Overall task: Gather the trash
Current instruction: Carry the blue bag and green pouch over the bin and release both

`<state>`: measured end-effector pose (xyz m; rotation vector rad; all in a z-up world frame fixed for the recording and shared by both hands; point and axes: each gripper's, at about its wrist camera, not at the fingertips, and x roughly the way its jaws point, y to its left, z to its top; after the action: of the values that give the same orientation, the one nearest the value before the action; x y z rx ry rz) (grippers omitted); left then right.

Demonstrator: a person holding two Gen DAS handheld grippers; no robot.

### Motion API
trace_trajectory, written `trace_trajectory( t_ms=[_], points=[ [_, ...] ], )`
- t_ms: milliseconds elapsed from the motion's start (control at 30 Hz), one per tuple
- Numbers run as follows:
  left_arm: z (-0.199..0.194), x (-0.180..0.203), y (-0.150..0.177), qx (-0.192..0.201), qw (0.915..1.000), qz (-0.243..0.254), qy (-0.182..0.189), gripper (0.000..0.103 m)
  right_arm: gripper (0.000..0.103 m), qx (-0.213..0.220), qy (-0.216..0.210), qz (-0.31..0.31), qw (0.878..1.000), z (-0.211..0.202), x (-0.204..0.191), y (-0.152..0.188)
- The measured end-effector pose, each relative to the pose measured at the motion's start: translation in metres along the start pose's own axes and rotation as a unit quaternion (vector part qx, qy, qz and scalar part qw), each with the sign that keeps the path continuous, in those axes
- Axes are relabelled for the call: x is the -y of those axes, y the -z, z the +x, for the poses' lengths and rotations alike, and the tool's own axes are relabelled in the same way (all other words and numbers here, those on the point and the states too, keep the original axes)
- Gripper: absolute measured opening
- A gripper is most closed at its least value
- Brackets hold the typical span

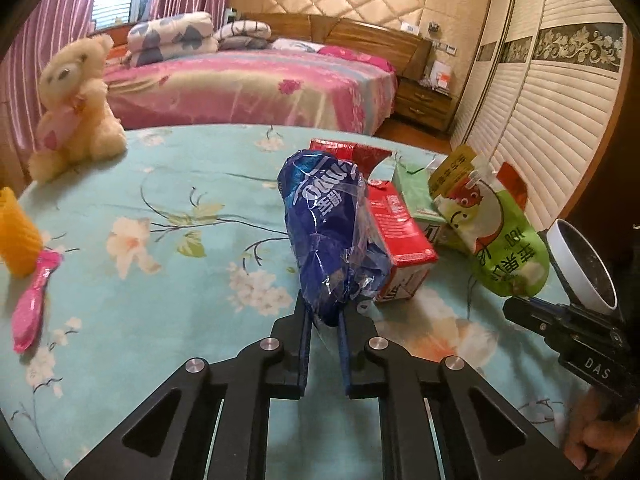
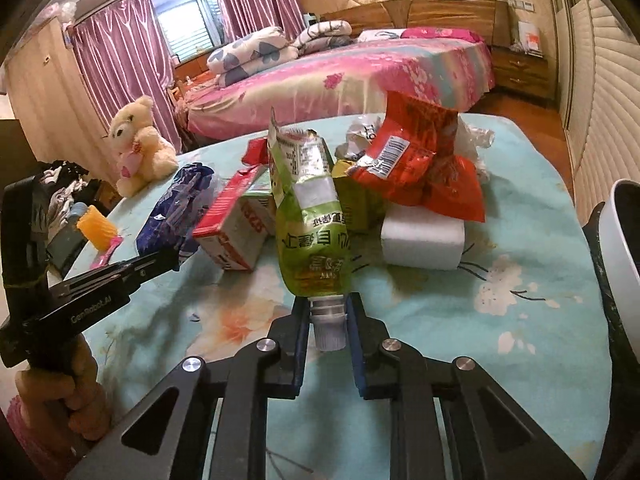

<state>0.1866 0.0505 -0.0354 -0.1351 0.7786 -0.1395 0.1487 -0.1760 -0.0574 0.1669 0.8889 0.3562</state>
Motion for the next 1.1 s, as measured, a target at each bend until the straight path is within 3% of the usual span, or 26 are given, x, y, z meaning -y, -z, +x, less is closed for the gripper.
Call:
trace_trajectory(
  t_ms=[467, 1100],
  points=[
    [-0.042, 0.027, 0.014, 0.029, 0.9986, 0.023, 0.037, 0.009, 0.018, 0.041, -0.010, 0.022, 0.999, -0.042, 0.008, 0.011],
    [-0.028, 0.089, 0.019, 0.006, 0.9929, 0.078, 0.090, 0.010, 0.018, 0.066, 0.028, 0.059, 0.996, -0.089, 0.053, 0.032]
  ],
)
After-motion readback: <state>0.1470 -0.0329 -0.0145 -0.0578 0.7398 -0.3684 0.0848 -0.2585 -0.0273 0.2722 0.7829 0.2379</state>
